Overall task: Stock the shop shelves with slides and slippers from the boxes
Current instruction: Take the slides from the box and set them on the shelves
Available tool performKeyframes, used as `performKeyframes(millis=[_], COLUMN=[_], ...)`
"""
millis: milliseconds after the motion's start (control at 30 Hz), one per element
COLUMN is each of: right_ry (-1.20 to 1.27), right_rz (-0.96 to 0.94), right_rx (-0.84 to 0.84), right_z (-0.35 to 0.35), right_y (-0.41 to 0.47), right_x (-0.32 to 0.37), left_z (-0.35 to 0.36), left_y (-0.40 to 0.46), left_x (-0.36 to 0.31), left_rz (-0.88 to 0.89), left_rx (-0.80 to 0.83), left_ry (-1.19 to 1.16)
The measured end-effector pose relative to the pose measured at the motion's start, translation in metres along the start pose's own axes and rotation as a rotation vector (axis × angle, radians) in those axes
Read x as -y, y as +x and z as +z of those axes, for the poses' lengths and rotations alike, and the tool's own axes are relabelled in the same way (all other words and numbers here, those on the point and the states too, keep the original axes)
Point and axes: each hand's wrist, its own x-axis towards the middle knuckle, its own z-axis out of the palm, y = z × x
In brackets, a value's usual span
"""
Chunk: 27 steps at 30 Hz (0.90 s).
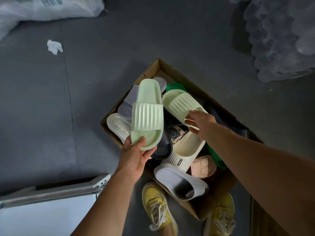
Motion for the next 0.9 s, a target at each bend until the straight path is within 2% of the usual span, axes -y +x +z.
performKeyframes(millis=[133, 333, 667, 767, 900], right_ry=[0.066, 0.064, 0.317, 0.331, 0.175], right_rz=[-0.053, -0.196, -0.335, -0.388, -0.493], right_rx=[0.0, -0.122, -0.074, -0.032, -0.039], right_z=[0.001, -0.018, -0.05, -0.061, -0.075], right_y=[-0.019, -0.06, -0.191, -0.236, -0.297], right_x=[0.006, 0.022, 0.079, 0.098, 0.118], left_z=[-0.001, 0.008, 0.041, 0.055, 0.07], left_y=[-0.01, -0.042, -0.129, -0.171, -0.228], left_x=[-0.012, -0.042, -0.103, -0.124, -0.153], left_rz=[0.02, 0.077, 0.302, 0.34, 0.376], left_rx=[0.037, 0.078, -0.082, -0.142, -0.165], left_ry=[0.009, 0.026, 0.26, 0.186, 0.02])
